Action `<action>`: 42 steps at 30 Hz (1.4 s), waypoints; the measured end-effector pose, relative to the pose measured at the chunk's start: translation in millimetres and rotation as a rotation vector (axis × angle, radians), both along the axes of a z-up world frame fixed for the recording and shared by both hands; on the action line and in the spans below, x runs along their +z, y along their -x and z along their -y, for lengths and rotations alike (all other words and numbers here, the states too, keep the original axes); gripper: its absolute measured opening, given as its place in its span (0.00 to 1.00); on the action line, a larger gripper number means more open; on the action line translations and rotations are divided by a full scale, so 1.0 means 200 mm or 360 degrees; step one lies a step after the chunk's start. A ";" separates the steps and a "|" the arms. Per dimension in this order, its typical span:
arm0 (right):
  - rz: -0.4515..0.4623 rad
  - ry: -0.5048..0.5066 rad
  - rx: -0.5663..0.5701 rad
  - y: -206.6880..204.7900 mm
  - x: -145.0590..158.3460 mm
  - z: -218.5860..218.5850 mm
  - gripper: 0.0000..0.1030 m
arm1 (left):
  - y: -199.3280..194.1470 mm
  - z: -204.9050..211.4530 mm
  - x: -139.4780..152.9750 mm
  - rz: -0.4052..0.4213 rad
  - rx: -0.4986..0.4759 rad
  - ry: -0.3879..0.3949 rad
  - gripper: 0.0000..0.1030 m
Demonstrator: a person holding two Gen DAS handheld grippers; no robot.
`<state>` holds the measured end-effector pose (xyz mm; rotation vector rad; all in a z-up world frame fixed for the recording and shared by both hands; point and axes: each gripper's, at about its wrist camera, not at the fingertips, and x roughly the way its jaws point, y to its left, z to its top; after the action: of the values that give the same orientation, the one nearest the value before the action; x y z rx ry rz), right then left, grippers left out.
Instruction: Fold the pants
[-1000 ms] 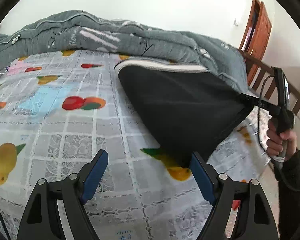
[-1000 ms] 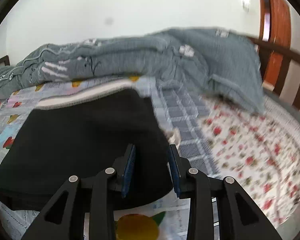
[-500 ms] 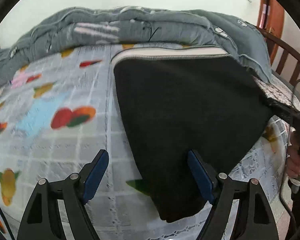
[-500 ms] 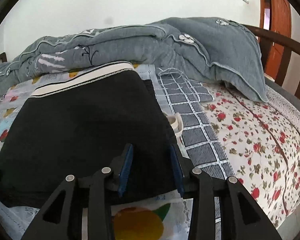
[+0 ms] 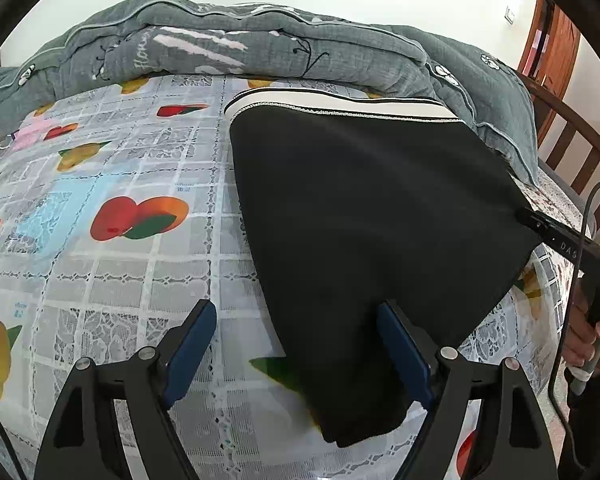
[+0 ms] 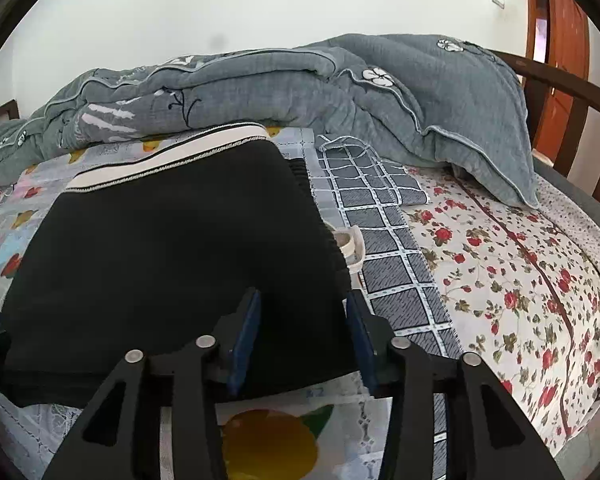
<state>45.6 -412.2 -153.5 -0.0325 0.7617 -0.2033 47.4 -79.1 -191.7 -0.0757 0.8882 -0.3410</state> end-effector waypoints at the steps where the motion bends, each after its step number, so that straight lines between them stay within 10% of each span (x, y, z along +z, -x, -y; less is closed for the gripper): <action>1: 0.0001 -0.0009 0.0002 -0.01 0.01 0.01 0.43 | -0.01 -0.01 0.00 -0.0007 -0.0009 0.0022 0.82; 11: -0.0056 -0.0202 -0.0001 -0.29 0.06 0.15 0.52 | -0.32 -0.08 -0.05 -0.0153 -0.0056 0.0413 0.74; 19: -0.0201 -0.0654 0.0096 -0.46 -0.08 0.29 0.55 | -0.55 -0.10 -0.16 -0.0377 -0.0023 0.0726 0.38; 23: -0.0218 -0.0542 0.0095 -0.46 -0.05 0.19 0.51 | -0.57 -0.17 -0.15 -0.0374 0.0019 0.0857 0.14; 25: -0.0192 -0.0457 0.0087 -0.43 0.01 0.11 0.31 | -0.56 -0.21 -0.11 -0.0334 0.0013 0.0844 0.12; 38: -0.0167 -0.0645 0.0454 -0.45 -0.12 -0.70 0.25 | -0.55 -1.01 0.02 -0.0271 0.0221 0.0469 0.17; 42: -0.0110 -0.0485 0.0422 -0.44 -0.13 -0.86 0.30 | -0.52 -1.06 -0.06 -0.0283 0.0310 0.0240 0.64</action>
<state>133.6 -239.5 -178.9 0.1482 0.8422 0.1679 151.9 133.2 -204.7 -0.3341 1.0208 -0.2206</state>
